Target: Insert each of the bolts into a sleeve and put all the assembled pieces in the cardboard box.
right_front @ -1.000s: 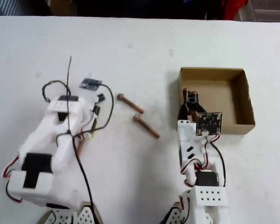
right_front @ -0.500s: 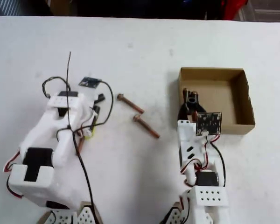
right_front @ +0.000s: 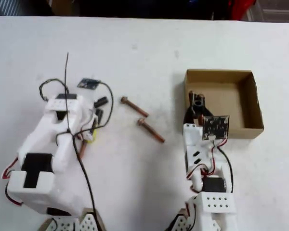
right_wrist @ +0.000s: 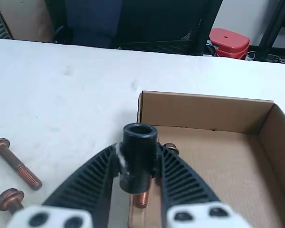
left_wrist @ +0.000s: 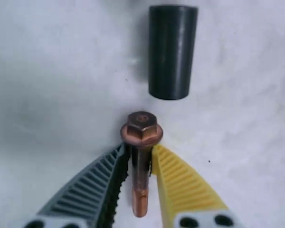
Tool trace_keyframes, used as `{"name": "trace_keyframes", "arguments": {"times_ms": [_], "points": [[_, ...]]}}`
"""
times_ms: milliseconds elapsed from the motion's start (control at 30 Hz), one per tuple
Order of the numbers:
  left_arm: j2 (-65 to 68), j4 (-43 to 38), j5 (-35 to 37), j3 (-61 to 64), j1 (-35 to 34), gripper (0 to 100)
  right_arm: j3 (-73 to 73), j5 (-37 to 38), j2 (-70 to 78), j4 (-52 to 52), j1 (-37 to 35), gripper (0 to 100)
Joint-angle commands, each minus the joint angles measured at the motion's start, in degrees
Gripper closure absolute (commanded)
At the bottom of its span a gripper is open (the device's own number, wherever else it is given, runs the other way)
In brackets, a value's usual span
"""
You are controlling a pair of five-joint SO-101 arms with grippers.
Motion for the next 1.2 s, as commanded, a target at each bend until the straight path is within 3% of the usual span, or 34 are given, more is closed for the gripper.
{"name": "trace_keyframes", "arguments": {"times_ms": [0, 867, 1067, 1167], "points": [[-0.57, -4.92, -0.35, -2.99, -1.19, 88, 0.44, -0.09, -1.01, -0.04, 0.31, 98.1], [-0.22, -10.02, -0.18, -4.13, -0.75, 88, 0.44, -0.09, -1.01, 0.22, 0.31, 98.1], [-0.22, -10.20, -0.18, -4.31, -0.48, 98, 0.44, -0.09, -1.01, 0.22, 0.31, 98.1], [-0.57, -10.11, -0.26, -3.96, 0.92, 97, 0.44, -0.09, -1.01, 0.22, 0.31, 98.1]]}}
